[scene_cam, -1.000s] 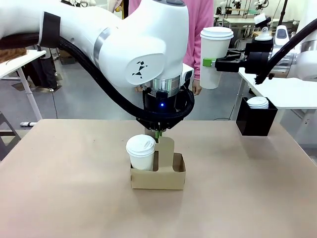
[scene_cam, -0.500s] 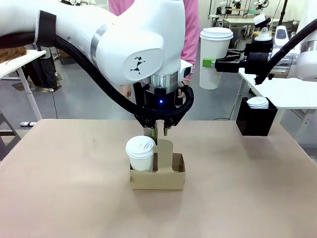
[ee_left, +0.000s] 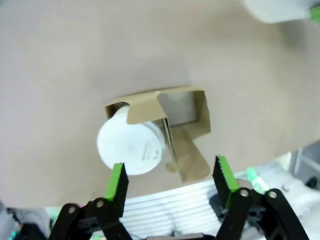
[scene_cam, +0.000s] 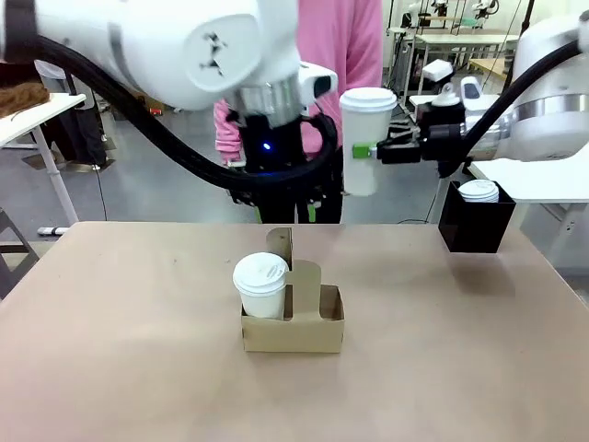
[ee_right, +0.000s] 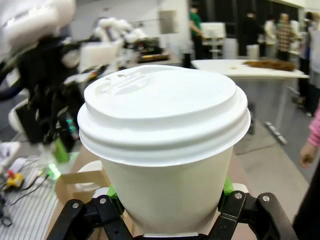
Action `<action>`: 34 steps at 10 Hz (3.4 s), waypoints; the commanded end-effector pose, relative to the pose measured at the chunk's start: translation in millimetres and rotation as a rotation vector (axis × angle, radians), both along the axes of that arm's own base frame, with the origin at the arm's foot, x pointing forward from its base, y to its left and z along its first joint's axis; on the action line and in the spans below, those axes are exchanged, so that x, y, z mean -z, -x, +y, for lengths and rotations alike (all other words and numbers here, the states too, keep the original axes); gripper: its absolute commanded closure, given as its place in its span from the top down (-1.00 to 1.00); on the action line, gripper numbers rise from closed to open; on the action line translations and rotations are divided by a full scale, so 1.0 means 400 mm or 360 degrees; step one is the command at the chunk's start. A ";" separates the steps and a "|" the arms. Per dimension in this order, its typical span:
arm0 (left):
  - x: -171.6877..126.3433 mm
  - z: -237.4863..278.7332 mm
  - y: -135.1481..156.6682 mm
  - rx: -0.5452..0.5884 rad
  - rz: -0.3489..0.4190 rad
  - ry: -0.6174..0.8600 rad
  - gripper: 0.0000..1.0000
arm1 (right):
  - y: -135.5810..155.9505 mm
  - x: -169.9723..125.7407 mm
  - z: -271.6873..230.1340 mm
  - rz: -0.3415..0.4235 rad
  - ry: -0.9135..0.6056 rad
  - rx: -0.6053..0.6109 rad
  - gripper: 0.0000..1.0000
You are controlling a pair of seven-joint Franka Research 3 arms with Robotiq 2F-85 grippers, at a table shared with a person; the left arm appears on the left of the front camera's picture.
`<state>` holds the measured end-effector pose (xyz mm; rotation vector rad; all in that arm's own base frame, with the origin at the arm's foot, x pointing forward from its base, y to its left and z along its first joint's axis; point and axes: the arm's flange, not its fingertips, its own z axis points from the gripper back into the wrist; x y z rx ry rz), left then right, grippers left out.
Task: Pour a drink into a cup and package it in a carrier.
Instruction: Insert the held 600 ml Paper Cup into the Cup Carrier.
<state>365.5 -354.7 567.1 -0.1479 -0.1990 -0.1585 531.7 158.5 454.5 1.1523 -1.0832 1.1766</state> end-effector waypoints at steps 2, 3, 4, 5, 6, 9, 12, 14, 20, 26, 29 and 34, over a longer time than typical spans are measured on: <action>-0.028 0.200 -0.012 0.0317 0.0003 0.0132 1.00 | -0.001 0.065 -0.002 -0.0125 -0.0090 -0.0394 0.60; -0.028 0.253 -0.020 0.0377 -0.0046 0.0147 1.00 | 0.016 0.104 0.004 -0.0154 -0.0092 -0.0457 0.60; -0.021 0.297 -0.020 0.0406 -0.0118 0.0188 1.00 | 0.032 0.143 0.012 -0.0175 -0.0136 -0.0433 0.60; -0.015 0.317 -0.024 0.0446 -0.0188 0.0166 1.00 | 0.027 0.153 0.014 -0.0140 -0.0143 -0.0321 0.60; -0.013 0.313 -0.026 0.0368 -0.0171 0.0125 1.00 | 0.031 0.127 0.025 -0.0120 -0.0093 -0.0419 0.60; -0.028 0.322 -0.043 0.0389 -0.0146 0.0115 1.00 | 0.031 0.158 0.023 -0.0120 -0.0104 -0.0415 0.60; 0.036 0.404 -0.071 0.0564 -0.0281 0.0112 1.00 | 0.049 0.197 0.095 -0.0021 -0.0264 -0.0601 0.60; 0.060 0.477 -0.064 0.0586 -0.0398 0.0151 1.00 | 0.066 0.228 0.132 0.0033 -0.0278 -0.0682 0.60; 0.145 0.633 -0.070 0.0956 -0.0524 0.0229 1.00 | 0.111 0.320 0.183 0.0131 -0.0204 -0.0720 0.60; 0.207 0.706 -0.074 0.0838 -0.0426 0.0269 1.00 | 0.128 0.429 0.226 0.0232 -0.0118 -0.0791 0.60; 0.195 0.705 -0.078 0.0886 -0.0460 0.0201 1.00 | 0.135 0.471 0.227 0.0232 -0.0095 -0.0842 0.60; 0.195 0.705 -0.078 0.0886 -0.0460 0.0201 1.00 | 0.157 0.533 0.229 0.0144 -0.0062 -0.0891 0.60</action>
